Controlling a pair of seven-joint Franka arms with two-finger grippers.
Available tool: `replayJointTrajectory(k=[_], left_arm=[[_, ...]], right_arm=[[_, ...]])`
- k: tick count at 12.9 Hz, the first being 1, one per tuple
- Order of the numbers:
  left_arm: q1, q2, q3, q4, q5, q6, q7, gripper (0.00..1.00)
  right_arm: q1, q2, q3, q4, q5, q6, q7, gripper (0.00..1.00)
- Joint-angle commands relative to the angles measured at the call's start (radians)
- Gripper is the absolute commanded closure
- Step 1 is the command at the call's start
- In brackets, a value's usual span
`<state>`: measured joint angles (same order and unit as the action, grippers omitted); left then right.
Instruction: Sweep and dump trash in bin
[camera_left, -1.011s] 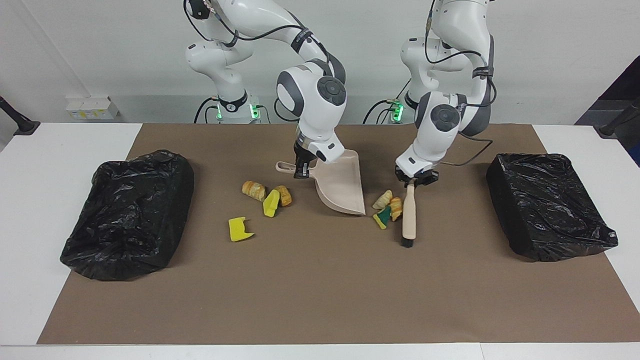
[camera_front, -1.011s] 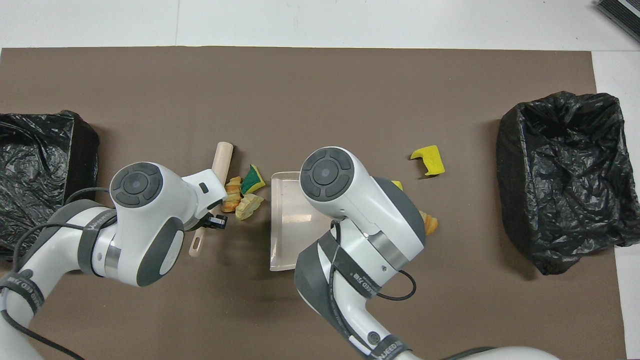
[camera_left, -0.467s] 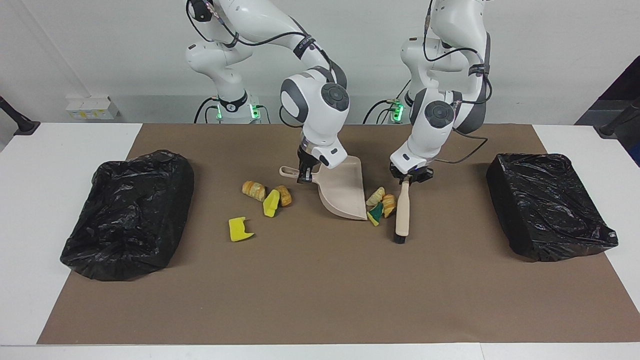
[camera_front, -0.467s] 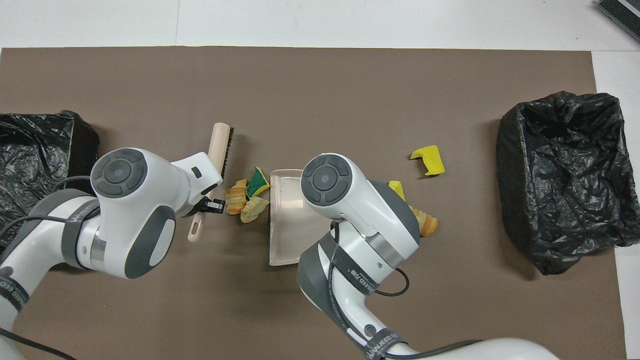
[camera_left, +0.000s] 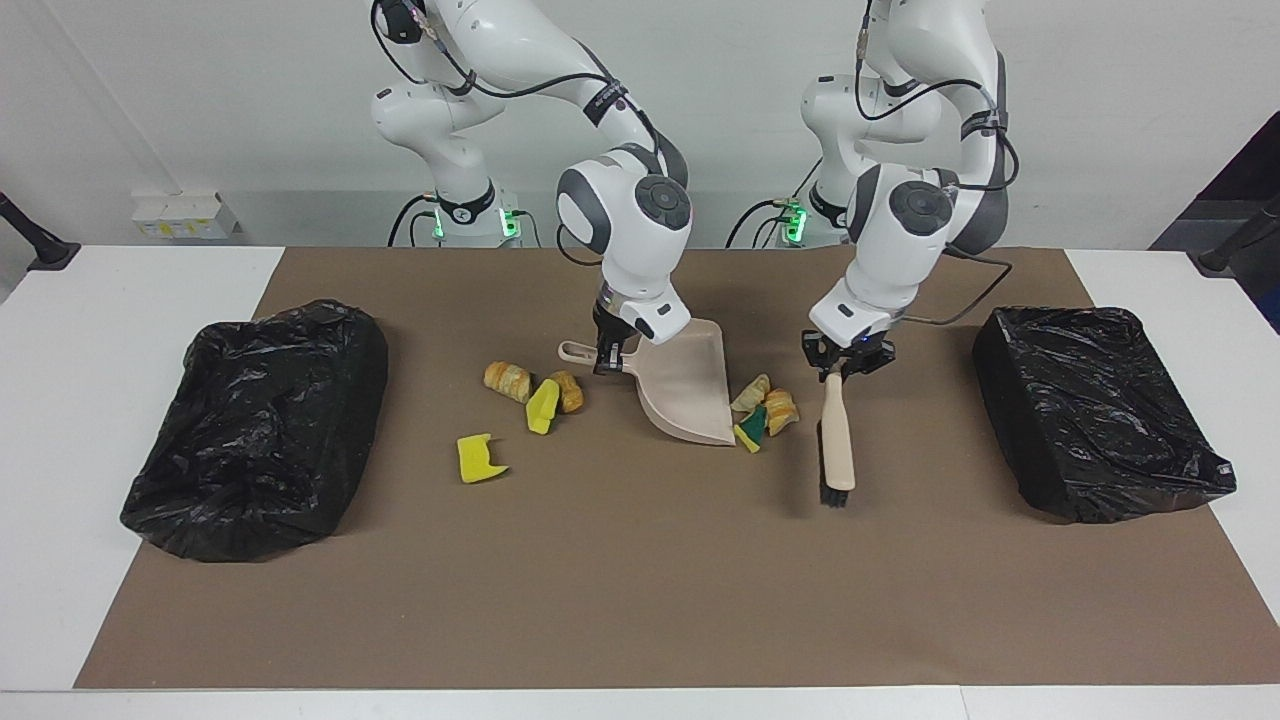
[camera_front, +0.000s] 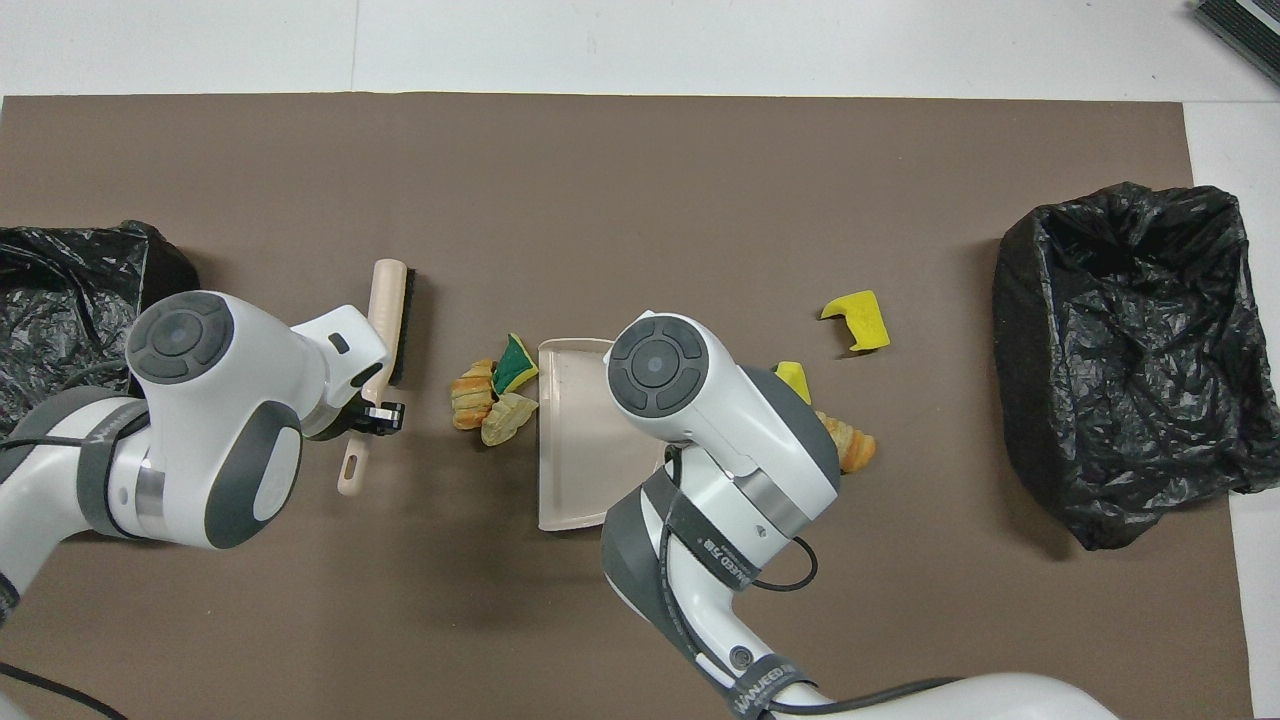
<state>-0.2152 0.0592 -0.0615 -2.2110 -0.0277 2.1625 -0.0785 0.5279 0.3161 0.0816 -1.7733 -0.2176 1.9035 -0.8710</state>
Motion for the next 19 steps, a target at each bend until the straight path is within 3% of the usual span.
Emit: replayJointTrajectory(k=[1, 10, 16, 19], left_arm=[[-0.059, -0.090, -0.001, -0.122, -0.017, 0.014, -0.030, 1.00], [-0.306, -0.119, -0.003, -0.127, -0.330, 0.023, -0.029, 1.00], [-0.290, -0.151, 0.011, -0.044, -0.322, -0.056, -0.119, 1.00], [-0.254, -0.167, 0.011, 0.031, -0.168, -0.125, -0.231, 1.00]], right_arm=[[-0.011, -0.018, 0.010, -0.031, -0.028, 0.023, 0.018, 1.00], [-0.029, -0.014, 0.012, -0.032, -0.006, 0.035, 0.027, 1.00], [-0.103, -0.040, 0.012, -0.031, 0.136, 0.083, -0.084, 1.00], [-0.161, -0.063, 0.012, -0.021, 0.184, 0.092, -0.227, 1.00]])
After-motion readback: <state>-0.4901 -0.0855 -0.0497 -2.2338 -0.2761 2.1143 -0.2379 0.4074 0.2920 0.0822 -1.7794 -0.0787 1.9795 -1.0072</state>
